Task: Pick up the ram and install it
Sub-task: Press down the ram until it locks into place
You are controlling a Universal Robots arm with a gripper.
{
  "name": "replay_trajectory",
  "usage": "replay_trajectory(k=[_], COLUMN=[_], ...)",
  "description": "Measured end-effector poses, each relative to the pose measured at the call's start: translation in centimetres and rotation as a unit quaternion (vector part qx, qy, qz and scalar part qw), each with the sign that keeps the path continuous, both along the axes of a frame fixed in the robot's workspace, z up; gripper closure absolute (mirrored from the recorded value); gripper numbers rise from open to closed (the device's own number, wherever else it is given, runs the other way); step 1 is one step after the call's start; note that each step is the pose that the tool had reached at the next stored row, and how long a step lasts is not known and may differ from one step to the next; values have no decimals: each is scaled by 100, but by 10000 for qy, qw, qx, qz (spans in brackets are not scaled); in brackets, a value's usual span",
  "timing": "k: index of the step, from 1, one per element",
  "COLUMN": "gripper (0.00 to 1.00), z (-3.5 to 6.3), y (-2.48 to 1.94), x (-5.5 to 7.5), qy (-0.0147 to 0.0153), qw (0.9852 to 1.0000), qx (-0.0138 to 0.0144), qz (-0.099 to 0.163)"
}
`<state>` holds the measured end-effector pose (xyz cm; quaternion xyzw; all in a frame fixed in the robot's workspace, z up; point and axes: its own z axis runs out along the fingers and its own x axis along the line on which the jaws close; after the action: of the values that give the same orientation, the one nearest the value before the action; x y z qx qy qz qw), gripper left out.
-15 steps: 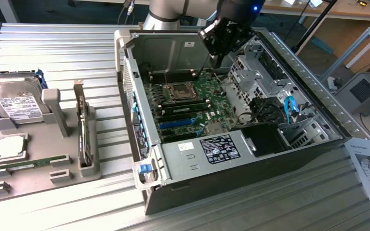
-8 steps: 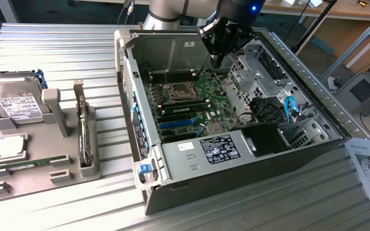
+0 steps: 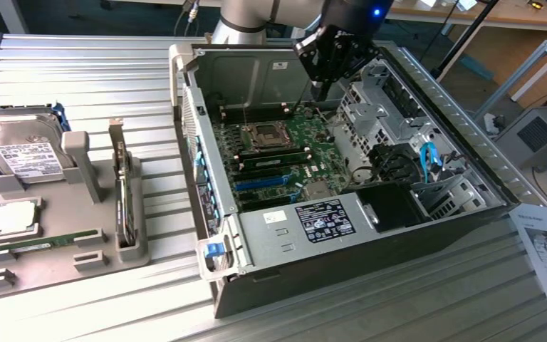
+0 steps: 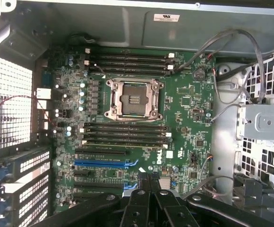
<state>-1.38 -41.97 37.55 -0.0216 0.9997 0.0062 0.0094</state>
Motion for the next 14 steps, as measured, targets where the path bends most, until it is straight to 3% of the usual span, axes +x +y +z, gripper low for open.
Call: replay_trajectory(k=[14], gripper=[89], z=[-1], y=[0], x=[2], qy=[4], qw=[9998], qx=[0], qz=[-195])
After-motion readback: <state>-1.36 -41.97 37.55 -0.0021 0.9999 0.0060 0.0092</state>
